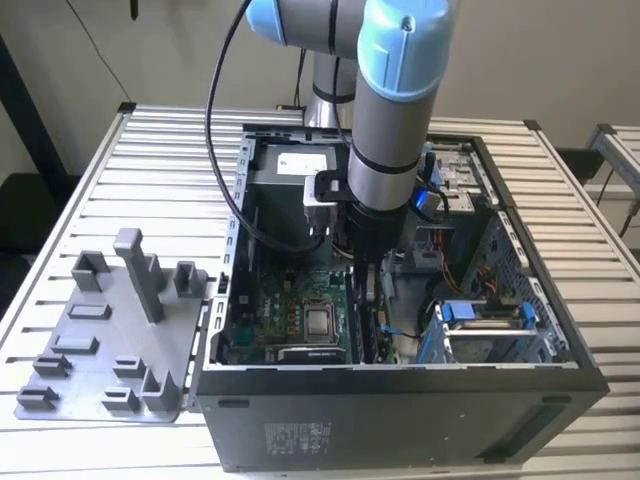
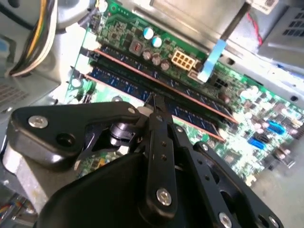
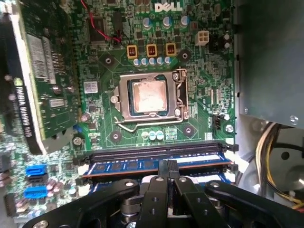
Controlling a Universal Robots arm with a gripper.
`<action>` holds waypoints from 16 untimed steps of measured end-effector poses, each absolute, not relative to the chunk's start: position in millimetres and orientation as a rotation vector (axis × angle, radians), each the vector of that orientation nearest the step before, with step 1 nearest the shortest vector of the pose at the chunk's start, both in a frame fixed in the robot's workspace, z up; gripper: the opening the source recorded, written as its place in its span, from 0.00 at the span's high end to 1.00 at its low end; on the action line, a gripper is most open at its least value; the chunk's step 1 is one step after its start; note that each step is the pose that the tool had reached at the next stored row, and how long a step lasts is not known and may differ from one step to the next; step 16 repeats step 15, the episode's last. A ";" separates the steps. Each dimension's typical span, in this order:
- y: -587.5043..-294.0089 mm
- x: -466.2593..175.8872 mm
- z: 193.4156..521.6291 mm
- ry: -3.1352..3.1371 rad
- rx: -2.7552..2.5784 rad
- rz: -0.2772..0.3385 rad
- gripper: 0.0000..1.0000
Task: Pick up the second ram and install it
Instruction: 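Press down the second ram until it locks into place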
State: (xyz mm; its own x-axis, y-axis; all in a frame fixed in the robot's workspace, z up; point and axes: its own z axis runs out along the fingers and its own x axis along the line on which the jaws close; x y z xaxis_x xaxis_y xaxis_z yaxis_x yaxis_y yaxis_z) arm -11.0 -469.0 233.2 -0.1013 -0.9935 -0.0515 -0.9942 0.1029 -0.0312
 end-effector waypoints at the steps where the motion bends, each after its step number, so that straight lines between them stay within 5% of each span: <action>1: -468.9 -11.0 236.5 2.288 -2.065 0.018 0.89; 16: -469.0 -11.0 251.6 2.288 -2.065 0.017 0.89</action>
